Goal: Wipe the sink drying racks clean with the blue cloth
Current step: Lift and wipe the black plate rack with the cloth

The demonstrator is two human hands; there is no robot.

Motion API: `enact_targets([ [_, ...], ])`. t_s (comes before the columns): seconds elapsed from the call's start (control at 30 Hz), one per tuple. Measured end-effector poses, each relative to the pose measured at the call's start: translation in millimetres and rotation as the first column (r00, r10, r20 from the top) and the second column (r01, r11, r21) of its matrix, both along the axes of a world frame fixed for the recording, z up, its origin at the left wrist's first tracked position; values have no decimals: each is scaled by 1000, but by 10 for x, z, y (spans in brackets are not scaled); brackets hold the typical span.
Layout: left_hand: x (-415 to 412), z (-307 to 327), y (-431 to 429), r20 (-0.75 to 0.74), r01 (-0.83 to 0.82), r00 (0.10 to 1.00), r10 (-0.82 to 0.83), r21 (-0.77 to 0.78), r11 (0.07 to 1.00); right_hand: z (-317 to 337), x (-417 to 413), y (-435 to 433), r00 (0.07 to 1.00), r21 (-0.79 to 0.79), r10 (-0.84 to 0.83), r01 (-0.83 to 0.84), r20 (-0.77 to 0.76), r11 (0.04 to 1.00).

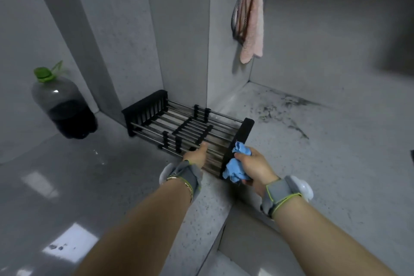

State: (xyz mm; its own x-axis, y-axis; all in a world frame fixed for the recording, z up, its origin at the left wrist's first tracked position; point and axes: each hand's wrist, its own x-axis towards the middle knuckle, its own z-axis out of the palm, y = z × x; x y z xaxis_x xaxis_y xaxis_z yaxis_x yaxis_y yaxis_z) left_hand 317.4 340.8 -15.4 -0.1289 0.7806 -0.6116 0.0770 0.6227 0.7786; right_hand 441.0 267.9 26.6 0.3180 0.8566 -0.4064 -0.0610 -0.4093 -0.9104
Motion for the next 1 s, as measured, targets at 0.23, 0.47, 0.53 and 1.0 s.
enact_targets([
  [0.23, -199, -325, -9, -75, 2, 997, 3, 67, 998, -211, -44, 80, 997, -59, 59, -56, 43, 997],
  [0.47, -475, -216, -275, 17, 72, 997, -72, 17, 997, -311, -71, -98, 920, -55, -375, 372, -110, 927],
  [0.53, -637, -131, -435, 61, 82, 995, -82, -2, 997, -236, -266, -200, 912, -32, -362, 363, -195, 931],
  [1.0, -1962, 458, -1981, 449, -169, 883, 136, 33, 985, 118, -2387, -1076, 963, 65, 230, -223, -138, 973],
])
